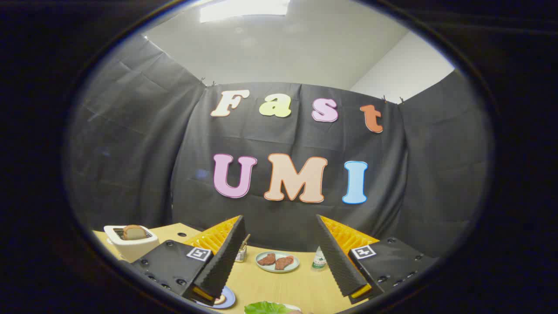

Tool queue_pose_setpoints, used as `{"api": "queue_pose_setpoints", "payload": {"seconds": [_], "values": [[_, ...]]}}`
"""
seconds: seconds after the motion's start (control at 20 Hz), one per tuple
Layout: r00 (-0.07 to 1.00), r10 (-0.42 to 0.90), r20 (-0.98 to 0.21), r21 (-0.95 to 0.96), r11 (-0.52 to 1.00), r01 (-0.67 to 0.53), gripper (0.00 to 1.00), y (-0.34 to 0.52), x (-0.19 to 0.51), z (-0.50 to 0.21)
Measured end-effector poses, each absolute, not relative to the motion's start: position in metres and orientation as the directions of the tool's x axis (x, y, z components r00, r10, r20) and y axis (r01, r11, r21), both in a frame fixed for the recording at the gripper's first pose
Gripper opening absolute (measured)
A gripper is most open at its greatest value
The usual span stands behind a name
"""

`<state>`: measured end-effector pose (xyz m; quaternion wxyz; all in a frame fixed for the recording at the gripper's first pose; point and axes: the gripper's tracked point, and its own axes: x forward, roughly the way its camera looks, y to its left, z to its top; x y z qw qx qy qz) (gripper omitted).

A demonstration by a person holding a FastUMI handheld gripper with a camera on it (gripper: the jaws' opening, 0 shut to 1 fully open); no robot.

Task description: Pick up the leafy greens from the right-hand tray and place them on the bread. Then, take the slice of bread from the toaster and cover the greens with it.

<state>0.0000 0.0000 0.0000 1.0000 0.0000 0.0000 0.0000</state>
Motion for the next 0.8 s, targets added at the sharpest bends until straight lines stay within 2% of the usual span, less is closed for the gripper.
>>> {"api": "queue_pose_setpoints", "payload": {"seconds": [0.8], "values": [[1.0,-0.008,-0.006,0.023,1.0,0.009,1.0,-0.017,0.002,-0.009]]}}
